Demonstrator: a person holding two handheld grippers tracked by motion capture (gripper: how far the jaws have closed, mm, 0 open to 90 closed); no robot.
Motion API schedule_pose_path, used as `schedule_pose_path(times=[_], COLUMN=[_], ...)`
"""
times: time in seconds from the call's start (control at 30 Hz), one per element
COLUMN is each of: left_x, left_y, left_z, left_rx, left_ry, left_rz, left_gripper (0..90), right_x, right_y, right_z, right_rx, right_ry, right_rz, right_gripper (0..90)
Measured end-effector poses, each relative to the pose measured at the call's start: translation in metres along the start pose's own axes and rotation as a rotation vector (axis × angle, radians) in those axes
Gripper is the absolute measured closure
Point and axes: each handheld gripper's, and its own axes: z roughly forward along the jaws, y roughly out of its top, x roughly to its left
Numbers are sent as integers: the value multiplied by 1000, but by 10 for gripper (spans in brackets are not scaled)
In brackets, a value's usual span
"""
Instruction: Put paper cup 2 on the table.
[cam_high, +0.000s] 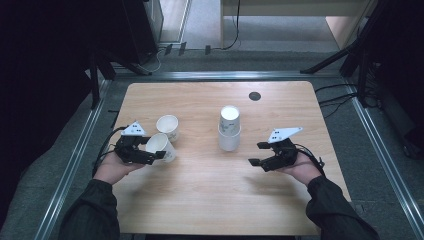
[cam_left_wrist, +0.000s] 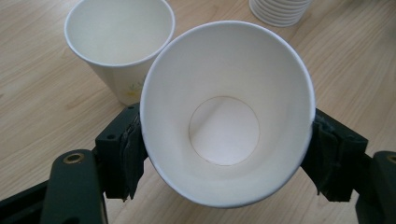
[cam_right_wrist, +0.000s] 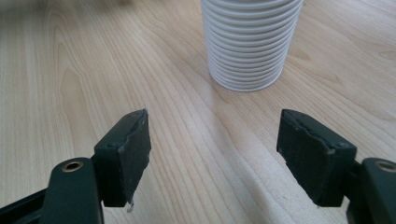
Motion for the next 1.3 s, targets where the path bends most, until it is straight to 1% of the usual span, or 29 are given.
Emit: schedule_pose_path(times=[0.07, 0.13, 0.27, 0.3, 0.43, 0.6, 0.73, 0.87, 1.03, 1.3], left_x=[0, 0, -2, -3, -4, -6, -8, -9, -10, -12], left_y=[0, -1, -1, -1, -2, -1, 0, 1, 1, 3], left_z=[2, 5, 10, 11, 14, 16, 19, 20, 22, 26], left_rx=[10, 21, 36, 43, 64, 69, 83, 86, 93, 110], left_ry=[8, 3, 7, 12, 28, 35, 44, 40, 36, 30], left_rz=[7, 10, 19, 25, 22, 31, 50, 66, 61, 77], left_gripper=[244, 244, 243, 243, 243, 242, 242, 239, 232, 221], right_x=[0, 0, 0, 0, -1, -2, -2, -2, -2, -3], right_y=[-1, -1, -2, -2, -2, -3, -3, -3, -3, -4], right_z=[0, 0, 1, 2, 2, 2, 2, 2, 2, 2], right_rx=[4, 5, 7, 8, 15, 16, 17, 17, 17, 21], right_ry=[-2, -4, -3, -1, -3, -7, -11, -12, -14, -15], right_rz=[-1, 0, -1, 1, 5, 10, 13, 12, 14, 19], right_gripper=[262, 262, 262, 262, 262, 262, 263, 262, 263, 263])
